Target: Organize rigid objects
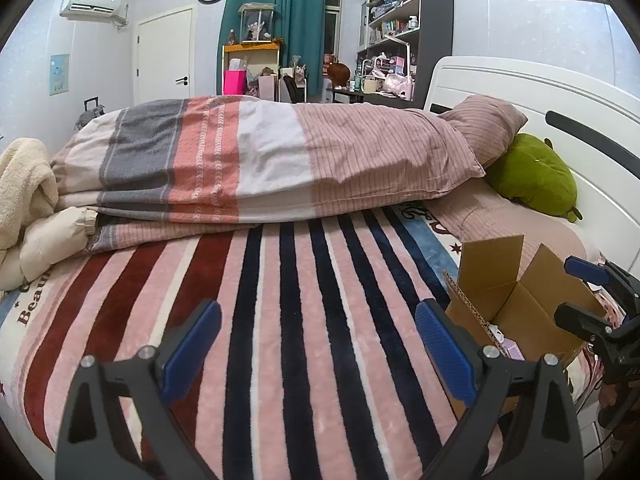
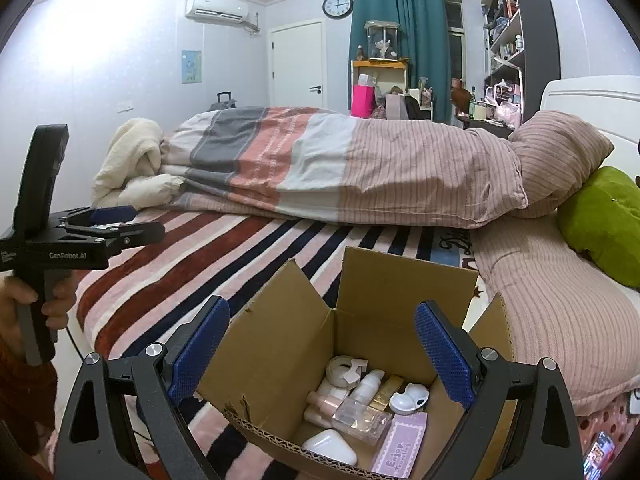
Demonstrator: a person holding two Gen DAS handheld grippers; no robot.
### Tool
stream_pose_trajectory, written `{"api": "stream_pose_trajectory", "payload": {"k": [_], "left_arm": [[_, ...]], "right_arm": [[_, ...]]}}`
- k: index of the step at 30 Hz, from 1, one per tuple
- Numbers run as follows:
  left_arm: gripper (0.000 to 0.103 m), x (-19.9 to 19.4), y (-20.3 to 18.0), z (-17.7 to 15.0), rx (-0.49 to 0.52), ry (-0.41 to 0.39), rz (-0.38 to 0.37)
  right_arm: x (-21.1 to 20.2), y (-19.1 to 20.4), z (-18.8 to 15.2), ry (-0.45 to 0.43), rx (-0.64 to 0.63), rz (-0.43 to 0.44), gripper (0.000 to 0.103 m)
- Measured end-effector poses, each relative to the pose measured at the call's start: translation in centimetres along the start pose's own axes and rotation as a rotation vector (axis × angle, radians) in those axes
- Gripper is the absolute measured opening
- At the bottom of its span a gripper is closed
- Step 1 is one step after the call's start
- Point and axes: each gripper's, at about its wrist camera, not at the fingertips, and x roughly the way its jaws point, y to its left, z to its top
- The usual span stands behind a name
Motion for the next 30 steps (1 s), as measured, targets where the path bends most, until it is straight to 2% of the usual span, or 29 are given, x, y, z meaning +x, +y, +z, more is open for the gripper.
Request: {"api": "stream_pose_trajectory", "payload": {"k": [30], "left_arm": [[0.097,0.04,0.09,0.02,-0.004,-0.003,0.007]], "right_arm": [[0.06,0.15,-0.12,0.006,-0.004,0.001,0.094]]}}
